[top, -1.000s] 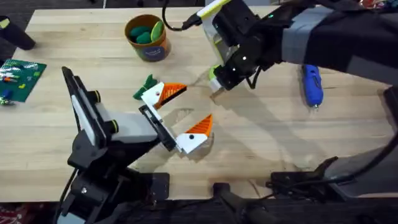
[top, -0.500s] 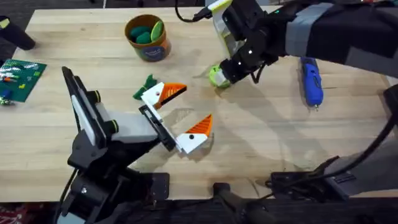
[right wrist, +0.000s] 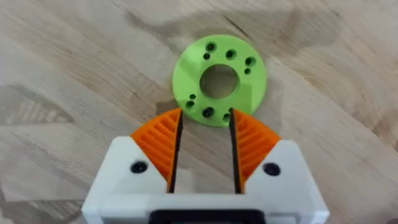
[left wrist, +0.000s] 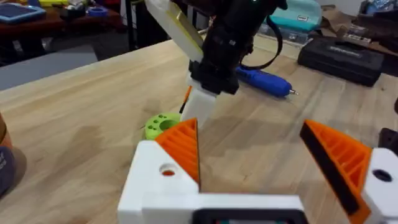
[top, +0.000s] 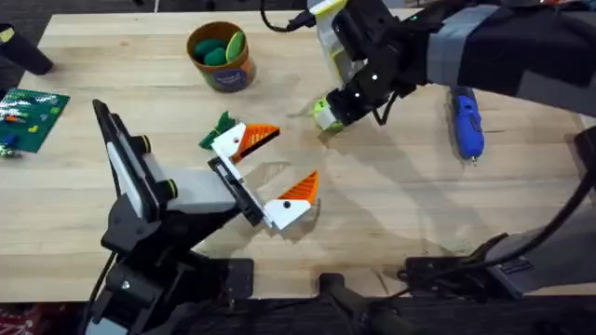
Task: Pick up the gripper from the table and insert it into the empty holder that is missing its gripper. Then pick up a screw, insert it into the mounting hole, and use the screwdriver to tighten it. Finally, clean up the table by picking up the vegetable and placing it into the bucket.
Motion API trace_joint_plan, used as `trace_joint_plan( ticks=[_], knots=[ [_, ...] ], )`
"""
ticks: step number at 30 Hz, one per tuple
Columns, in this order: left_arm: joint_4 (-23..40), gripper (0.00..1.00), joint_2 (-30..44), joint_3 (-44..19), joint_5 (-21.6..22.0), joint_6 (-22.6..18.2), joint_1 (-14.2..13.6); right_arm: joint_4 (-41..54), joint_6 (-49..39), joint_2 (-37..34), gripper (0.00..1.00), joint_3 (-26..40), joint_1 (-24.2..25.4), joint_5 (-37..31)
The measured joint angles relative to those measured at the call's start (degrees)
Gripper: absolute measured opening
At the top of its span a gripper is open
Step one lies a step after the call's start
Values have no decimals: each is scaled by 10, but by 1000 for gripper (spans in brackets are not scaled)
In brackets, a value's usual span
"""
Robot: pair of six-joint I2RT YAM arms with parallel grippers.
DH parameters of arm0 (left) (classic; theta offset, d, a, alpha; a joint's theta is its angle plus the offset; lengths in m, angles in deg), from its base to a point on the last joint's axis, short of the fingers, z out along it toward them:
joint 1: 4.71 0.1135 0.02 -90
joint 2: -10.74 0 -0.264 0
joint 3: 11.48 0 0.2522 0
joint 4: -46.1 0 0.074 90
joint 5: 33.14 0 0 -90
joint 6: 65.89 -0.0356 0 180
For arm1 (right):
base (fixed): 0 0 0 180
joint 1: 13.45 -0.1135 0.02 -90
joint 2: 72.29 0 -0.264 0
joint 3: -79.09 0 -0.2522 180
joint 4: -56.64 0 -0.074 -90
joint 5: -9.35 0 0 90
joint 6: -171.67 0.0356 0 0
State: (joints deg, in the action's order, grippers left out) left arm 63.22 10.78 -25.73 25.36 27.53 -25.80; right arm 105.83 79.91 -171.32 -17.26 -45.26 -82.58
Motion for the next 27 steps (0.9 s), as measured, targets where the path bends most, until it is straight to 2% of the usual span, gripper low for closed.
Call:
trace_joint_plan(
  ticks=[9, 16, 17, 18, 20, 21, 27],
  knots=[
    [0, 986, 0, 0, 0, 0, 0, -5, 0, -38, 454, 0, 0, 0],
    [0, 986, 0, 0, 0, 0, 0, -5, 0, -38, 454, 2, 0, 0],
    [0, 986, 0, 0, 0, 0, 0, -5, -1, -38, 433, 2, 0, 0],
    [0, 986, 0, 0, 0, 0, 0, -5, -2, -38, 345, 2, 0, -1],
    [0, 986, 0, 0, 0, 0, 0, -6, -1, -37, 81, 3, 1, 0],
    [0, 986, 0, 0, 0, 0, 0, -8, 0, -38, 25, 3, 1, 0],
    [0, 986, 0, 0, 0, 0, 0, -8, 0, -38, 9, 3, 1, 0]
  ],
)
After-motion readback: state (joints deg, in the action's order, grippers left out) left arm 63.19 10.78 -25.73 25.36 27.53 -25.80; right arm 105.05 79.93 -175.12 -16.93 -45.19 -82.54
